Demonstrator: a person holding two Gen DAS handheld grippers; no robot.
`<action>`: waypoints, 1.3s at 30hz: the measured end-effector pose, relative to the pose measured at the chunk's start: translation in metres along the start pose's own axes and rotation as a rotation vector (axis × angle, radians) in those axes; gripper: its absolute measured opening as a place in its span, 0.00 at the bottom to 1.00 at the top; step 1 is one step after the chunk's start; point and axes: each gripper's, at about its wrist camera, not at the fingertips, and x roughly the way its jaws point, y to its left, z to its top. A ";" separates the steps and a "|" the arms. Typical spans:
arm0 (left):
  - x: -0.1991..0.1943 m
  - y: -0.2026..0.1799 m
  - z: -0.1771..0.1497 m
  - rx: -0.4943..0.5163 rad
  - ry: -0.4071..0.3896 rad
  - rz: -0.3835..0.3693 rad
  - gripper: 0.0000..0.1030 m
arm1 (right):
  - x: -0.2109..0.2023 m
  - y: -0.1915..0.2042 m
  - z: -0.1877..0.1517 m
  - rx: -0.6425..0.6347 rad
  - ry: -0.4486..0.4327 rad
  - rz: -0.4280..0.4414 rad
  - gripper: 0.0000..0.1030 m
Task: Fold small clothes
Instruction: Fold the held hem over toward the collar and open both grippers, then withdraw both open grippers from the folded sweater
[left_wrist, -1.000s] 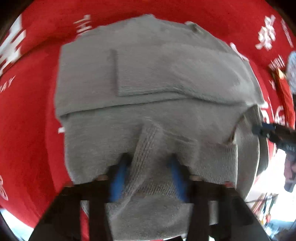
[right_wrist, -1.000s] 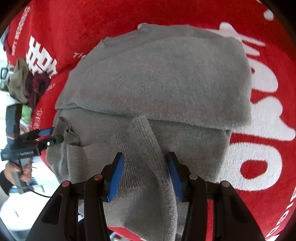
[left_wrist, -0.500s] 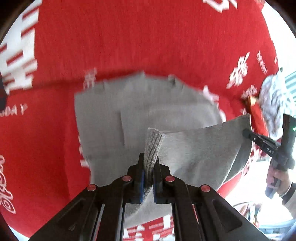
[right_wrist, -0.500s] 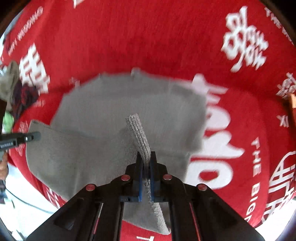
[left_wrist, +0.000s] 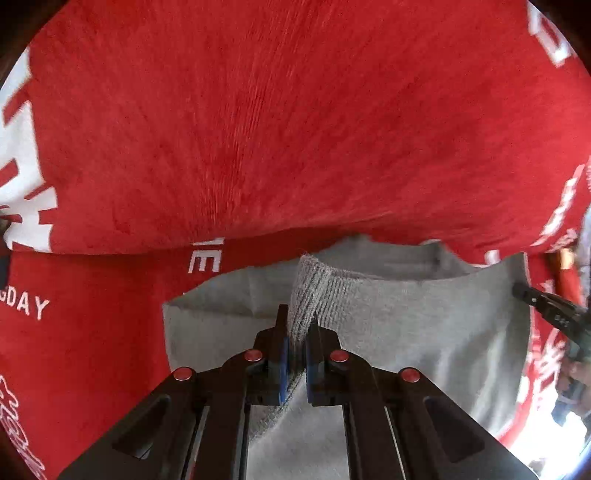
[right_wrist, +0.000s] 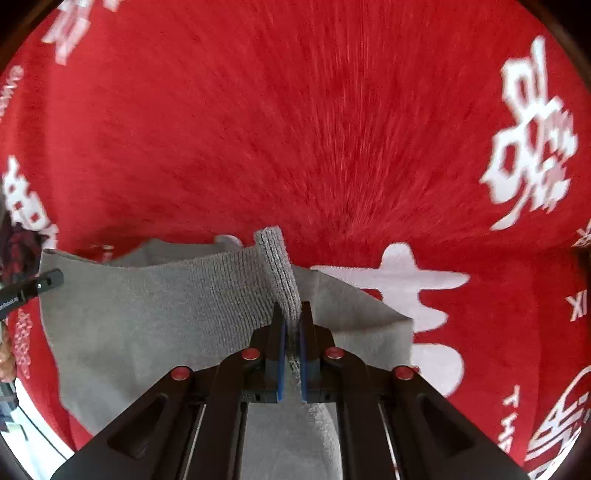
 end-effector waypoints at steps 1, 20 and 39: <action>0.011 0.002 0.001 -0.005 0.013 0.012 0.08 | 0.013 -0.003 0.000 0.009 0.019 -0.004 0.06; -0.011 0.056 -0.018 -0.054 0.057 0.188 0.68 | 0.021 -0.070 -0.027 0.320 0.061 0.033 0.34; -0.027 0.008 -0.138 -0.037 0.225 0.152 0.68 | -0.030 -0.081 -0.168 0.374 0.262 0.236 0.07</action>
